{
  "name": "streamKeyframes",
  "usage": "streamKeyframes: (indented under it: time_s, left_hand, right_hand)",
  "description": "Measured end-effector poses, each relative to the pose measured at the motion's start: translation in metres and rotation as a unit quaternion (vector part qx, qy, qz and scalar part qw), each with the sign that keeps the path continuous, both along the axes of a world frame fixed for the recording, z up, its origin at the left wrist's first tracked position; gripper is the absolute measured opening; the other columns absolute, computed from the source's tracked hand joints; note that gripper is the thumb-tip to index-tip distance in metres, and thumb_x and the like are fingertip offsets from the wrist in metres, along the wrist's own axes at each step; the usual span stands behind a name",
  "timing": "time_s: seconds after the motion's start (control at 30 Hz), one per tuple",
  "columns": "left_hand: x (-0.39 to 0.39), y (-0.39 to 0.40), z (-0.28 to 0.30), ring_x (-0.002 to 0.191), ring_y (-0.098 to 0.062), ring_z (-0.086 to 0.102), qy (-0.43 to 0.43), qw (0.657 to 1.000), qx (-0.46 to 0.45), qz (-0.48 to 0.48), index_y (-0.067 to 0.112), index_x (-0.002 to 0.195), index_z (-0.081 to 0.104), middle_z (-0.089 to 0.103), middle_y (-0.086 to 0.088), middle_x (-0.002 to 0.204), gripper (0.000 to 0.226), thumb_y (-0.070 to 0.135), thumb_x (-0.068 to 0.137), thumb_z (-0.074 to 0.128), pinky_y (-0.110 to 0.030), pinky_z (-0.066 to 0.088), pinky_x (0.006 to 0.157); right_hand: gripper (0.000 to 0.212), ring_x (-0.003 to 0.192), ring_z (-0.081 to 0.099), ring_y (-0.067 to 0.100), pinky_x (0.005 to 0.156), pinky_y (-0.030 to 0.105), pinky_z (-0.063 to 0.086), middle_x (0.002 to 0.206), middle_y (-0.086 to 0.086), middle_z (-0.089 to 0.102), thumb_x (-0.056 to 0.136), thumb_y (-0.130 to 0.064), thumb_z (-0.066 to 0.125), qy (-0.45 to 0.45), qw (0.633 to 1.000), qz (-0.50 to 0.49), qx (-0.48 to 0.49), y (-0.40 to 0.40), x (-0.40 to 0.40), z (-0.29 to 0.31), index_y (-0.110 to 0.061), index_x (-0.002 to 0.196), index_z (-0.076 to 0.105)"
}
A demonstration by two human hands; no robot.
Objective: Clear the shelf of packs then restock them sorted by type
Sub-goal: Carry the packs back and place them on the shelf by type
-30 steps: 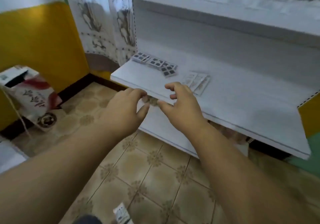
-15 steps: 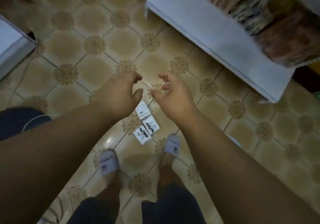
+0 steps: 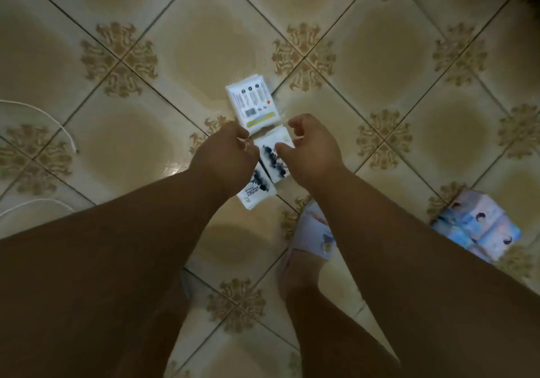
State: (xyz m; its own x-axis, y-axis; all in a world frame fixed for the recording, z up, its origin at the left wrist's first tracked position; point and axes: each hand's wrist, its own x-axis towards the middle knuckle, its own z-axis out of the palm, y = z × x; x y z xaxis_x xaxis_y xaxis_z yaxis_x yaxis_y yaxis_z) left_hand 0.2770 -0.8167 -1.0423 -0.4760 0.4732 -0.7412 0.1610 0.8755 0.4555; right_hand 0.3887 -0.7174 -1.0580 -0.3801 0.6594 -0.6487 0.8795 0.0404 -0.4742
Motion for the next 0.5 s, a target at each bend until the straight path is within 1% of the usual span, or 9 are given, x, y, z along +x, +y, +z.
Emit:
streamKeyframes:
  time_s: [0.1,0.13,0.2,0.27,0.3,0.33,0.4,0.43,0.5]
  left_hand:
    - [0.007,0.012,-0.064,0.088,-0.025,0.063,-0.049,0.995,-0.032,0.079,0.021,0.100,0.056,0.065,-0.004,0.101,0.011,0.028,0.092,0.058,-0.035,0.053,0.085]
    - [0.006,0.017,-0.082,0.088,-0.028,0.064,-0.061,0.993,-0.051,0.083,0.016,0.099,0.060,0.065,-0.008,0.099,0.011,0.026,0.092,0.058,-0.036,0.054,0.084]
    - [0.004,0.023,-0.113,0.097,-0.035,0.065,-0.055,0.995,-0.083,0.026,0.005,0.108,0.065,0.067,-0.016,0.106,0.028,0.027,0.094,0.055,-0.042,0.054,0.088]
    - [0.005,0.027,-0.129,0.099,-0.032,0.065,-0.005,0.995,-0.086,-0.043,0.012,0.106,0.069,0.069,-0.011,0.104,0.034,0.039,0.092,0.054,-0.044,0.053,0.089]
    - [0.006,0.026,-0.130,0.097,-0.029,0.065,0.026,0.996,-0.073,-0.043,0.019,0.101,0.069,0.070,-0.005,0.100,0.033,0.046,0.088,0.054,-0.043,0.052,0.089]
    - [0.006,0.025,-0.126,0.094,-0.024,0.066,0.045,0.998,-0.046,-0.015,0.025,0.096,0.067,0.070,0.001,0.095,0.031,0.051,0.085,0.056,-0.041,0.051,0.089]
    - [0.006,0.021,-0.107,0.088,-0.018,0.067,0.003,0.993,0.035,0.113,0.031,0.091,0.059,0.069,0.007,0.092,0.020,0.049,0.085,0.065,-0.037,0.053,0.082]
    - [0.006,0.019,-0.094,0.085,-0.017,0.070,-0.046,0.978,0.072,0.190,0.032,0.092,0.055,0.070,0.006,0.094,0.019,0.044,0.086,0.069,-0.037,0.056,0.077]
    - [0.003,0.014,-0.073,0.078,-0.019,0.074,-0.146,0.924,0.108,0.335,0.029,0.101,0.051,0.071,-0.001,0.097,0.025,0.035,0.087,0.072,-0.040,0.061,0.068]
  right_hand:
    - [0.063,0.117,0.056,0.027,0.086,0.028,0.040,0.133,0.012,0.054,0.084,-0.035,0.071,-0.087,0.995,0.025,-0.029,0.015,0.004,-0.073,-0.012,0.136,0.045]
    - [0.064,0.115,0.056,0.028,0.085,0.029,0.041,0.132,0.012,0.055,0.084,-0.037,0.072,-0.107,0.992,0.034,-0.057,0.018,0.005,-0.092,-0.009,0.135,0.045]
    - [0.057,0.105,0.060,0.025,0.082,0.030,0.047,0.123,0.011,0.060,0.082,-0.037,0.075,-0.097,0.989,0.026,-0.105,0.018,0.007,-0.120,-0.008,0.126,0.051]
    - [0.051,0.100,0.063,0.024,0.088,0.041,0.053,0.114,0.009,0.065,0.079,-0.034,0.078,-0.050,0.993,-0.014,-0.106,0.016,0.009,-0.132,-0.010,0.119,0.057]
    - [0.049,0.098,0.064,0.024,0.088,0.044,0.053,0.111,0.007,0.066,0.078,-0.034,0.079,-0.034,0.995,-0.035,-0.090,0.016,0.010,-0.130,-0.012,0.117,0.058]
    - [0.047,0.095,0.065,0.022,0.087,0.044,0.054,0.107,0.004,0.066,0.078,-0.036,0.079,-0.021,0.996,-0.054,-0.069,0.016,0.010,-0.122,-0.014,0.115,0.059]
    - [0.044,0.088,0.067,0.017,0.082,0.041,0.056,0.099,-0.002,0.069,0.076,-0.041,0.079,0.024,0.995,-0.089,-0.049,0.014,0.011,-0.097,-0.018,0.109,0.061]
    - [0.041,0.085,0.068,0.014,0.078,0.039,0.058,0.095,-0.005,0.070,0.077,-0.044,0.078,0.048,0.992,-0.101,-0.055,0.012,0.010,-0.082,-0.020,0.107,0.063]
    - [0.026,0.080,0.069,0.008,0.072,0.032,0.057,0.090,-0.007,0.071,0.087,-0.046,0.068,0.084,0.986,-0.100,-0.104,0.007,0.003,-0.056,-0.023,0.100,0.066]
